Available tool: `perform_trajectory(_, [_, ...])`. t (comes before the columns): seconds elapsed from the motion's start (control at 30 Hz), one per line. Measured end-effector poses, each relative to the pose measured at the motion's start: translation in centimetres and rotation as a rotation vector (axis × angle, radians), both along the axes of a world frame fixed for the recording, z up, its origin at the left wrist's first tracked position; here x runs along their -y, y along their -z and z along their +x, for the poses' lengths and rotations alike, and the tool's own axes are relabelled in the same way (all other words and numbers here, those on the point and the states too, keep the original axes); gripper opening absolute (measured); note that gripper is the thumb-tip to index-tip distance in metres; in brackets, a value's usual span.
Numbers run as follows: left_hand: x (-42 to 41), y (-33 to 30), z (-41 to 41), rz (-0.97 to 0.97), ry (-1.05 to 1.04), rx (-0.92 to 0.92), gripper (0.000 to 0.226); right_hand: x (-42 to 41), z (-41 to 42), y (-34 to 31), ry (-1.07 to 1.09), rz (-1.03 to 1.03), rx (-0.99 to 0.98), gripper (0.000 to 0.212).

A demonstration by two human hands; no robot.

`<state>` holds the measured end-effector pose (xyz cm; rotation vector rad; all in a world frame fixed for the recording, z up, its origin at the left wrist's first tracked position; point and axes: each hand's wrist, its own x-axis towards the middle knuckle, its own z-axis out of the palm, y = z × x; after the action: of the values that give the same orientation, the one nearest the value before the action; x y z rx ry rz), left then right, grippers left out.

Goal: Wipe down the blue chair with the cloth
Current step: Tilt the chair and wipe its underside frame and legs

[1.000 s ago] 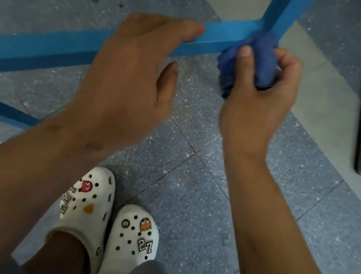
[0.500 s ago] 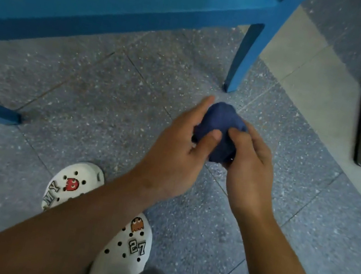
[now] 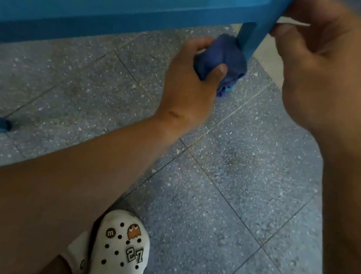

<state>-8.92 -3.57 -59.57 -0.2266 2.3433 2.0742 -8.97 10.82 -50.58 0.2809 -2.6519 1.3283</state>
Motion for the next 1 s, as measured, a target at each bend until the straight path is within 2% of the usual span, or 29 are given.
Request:
perform_trajectory(0.07, [-0.6,1.0,-0.6,-0.066,0.007,-0.003,0.014,0.1,0.1,0.3,0.003,-0.045,-0.011,0.033])
perform_trajectory(0.13, [-1.5,2.2,-1.0,-0.059,0.03,0.134,0.008,0.3,0.4,0.7,0.051,-0.062,-0.009,0.031])
perform_trajectory(0.23, [-1.8,3.9,-2.1,-0.104,0.094,0.31,0.016,0.7,0.8,1.1,0.08,-0.059,-0.007,0.026])
perform_trajectory(0.33, [-1.4,4.4,-2.5,-0.198,0.111,0.218,0.01,0.5,1.0,1.4,0.064,-0.091,0.027,0.034])
perform_trajectory(0.43, [-1.0,4.2,-1.1,-0.166,0.103,0.076,0.008,0.5,1.2,1.8,0.056,-0.161,0.075,0.046])
perform_trajectory(0.53, [-1.9,5.3,-0.8,-0.156,0.096,0.124,0.008,0.6,1.8,2.7,0.107,-0.213,0.103,0.048])
perform_trajectory(0.7, [-3.3,6.8,-1.9,-0.219,0.143,0.35,0.014,0.9,2.4,4.1,0.218,-0.273,0.188,0.043])
perform_trajectory(0.9, [-3.7,6.4,-4.4,-0.581,0.377,0.464,0.035,0.3,2.2,3.6,0.188,-0.27,0.238,0.045])
perform_trajectory(0.97, [-3.9,6.0,-4.5,-0.571,0.356,0.513,0.035,0.2,2.5,3.5,0.172,-0.275,0.239,0.046])
perform_trajectory(1.0, [-3.9,6.1,-4.6,-0.505,0.331,0.548,0.035,0.2,2.6,3.5,0.166,-0.277,0.236,0.047])
